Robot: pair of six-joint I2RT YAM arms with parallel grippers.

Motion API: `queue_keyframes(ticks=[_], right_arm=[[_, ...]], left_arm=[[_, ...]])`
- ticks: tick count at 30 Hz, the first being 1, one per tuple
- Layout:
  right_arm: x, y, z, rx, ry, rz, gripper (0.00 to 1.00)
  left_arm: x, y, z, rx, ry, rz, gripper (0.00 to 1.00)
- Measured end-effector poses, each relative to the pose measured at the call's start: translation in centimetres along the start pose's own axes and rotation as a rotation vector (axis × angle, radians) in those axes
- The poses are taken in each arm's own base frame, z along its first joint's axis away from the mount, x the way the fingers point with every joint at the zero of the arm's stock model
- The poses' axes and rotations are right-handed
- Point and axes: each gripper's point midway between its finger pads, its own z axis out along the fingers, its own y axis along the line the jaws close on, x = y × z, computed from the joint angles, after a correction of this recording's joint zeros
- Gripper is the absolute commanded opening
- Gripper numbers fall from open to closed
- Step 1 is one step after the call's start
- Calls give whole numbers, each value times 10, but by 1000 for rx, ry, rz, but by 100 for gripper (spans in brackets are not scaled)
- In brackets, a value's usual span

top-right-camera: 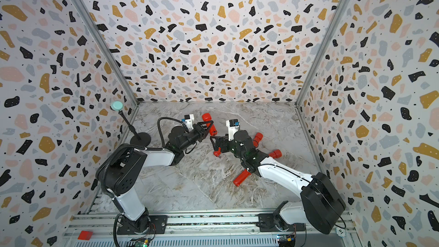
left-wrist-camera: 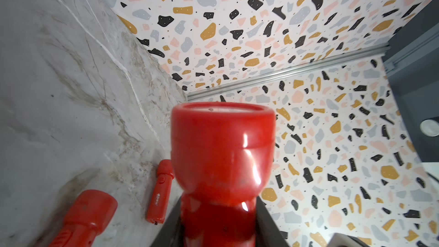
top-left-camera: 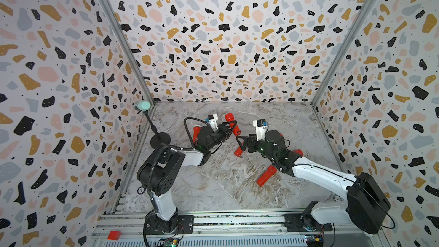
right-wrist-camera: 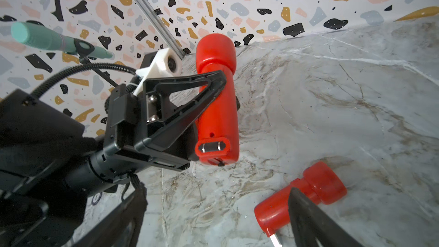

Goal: Close the plug at the bottom of the flashlight
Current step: Close the plug of the flashlight, then place the flashlight at the center of the board.

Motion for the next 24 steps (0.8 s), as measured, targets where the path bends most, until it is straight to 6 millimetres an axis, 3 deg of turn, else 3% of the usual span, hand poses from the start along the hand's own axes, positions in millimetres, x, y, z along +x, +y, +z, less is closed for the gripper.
queue_keyframes(ticks=[12, 18, 24], right_arm=[[22, 6, -1, -19, 91, -154, 95], [32, 17, -1, -36, 99, -214, 95], [48, 12, -7, -25, 104, -232, 95]], left_arm=[[-12, 24, 7, -304, 67, 270, 0], [-21, 34, 3, -454, 102, 366, 0], [-27, 48, -5, -593, 137, 443, 0]])
